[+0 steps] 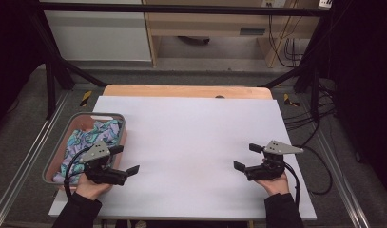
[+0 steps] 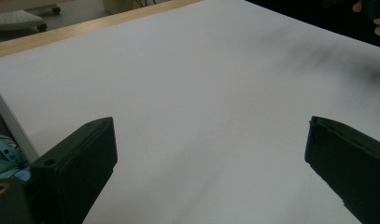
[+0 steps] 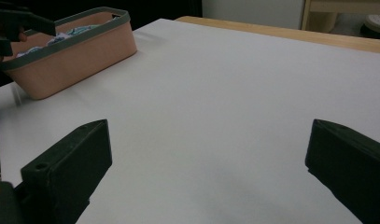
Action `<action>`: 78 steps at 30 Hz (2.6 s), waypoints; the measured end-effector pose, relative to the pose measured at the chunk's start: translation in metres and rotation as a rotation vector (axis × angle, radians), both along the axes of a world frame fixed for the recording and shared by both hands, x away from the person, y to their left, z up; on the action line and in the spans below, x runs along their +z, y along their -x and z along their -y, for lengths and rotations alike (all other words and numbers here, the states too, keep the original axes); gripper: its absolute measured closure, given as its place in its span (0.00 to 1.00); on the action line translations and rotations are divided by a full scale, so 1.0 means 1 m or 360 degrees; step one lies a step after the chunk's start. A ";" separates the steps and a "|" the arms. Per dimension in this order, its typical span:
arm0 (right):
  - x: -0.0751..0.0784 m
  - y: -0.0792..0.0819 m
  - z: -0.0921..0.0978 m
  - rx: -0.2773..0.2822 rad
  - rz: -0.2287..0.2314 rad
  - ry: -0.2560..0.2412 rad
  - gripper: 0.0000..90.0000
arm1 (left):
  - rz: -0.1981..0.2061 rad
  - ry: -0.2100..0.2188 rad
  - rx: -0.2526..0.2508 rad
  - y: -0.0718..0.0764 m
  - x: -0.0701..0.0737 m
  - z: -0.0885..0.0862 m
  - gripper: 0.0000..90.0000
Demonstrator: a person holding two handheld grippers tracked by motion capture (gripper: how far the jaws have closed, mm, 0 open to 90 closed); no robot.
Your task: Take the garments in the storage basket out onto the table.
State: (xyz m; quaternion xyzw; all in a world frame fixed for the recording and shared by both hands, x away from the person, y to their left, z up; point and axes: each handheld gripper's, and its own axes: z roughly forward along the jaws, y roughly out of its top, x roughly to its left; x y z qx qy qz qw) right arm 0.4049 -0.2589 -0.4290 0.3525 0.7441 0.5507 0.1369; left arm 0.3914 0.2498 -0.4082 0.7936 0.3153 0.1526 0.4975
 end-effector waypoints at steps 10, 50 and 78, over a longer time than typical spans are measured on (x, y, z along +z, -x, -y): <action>0.000 0.000 0.001 -0.0008 -0.0006 0.0000 0.01 | -0.0007 0.0003 0.0005 0.000 0.001 0.000 0.02; -0.001 -0.001 0.000 -0.0014 -0.0021 0.0010 0.01 | -0.0017 0.0009 0.0133 0.003 0.032 -0.032 0.02; -0.001 -0.001 0.000 -0.0023 -0.0017 0.0006 0.01 | -0.0091 -0.0236 0.0438 -0.036 0.029 -0.084 0.02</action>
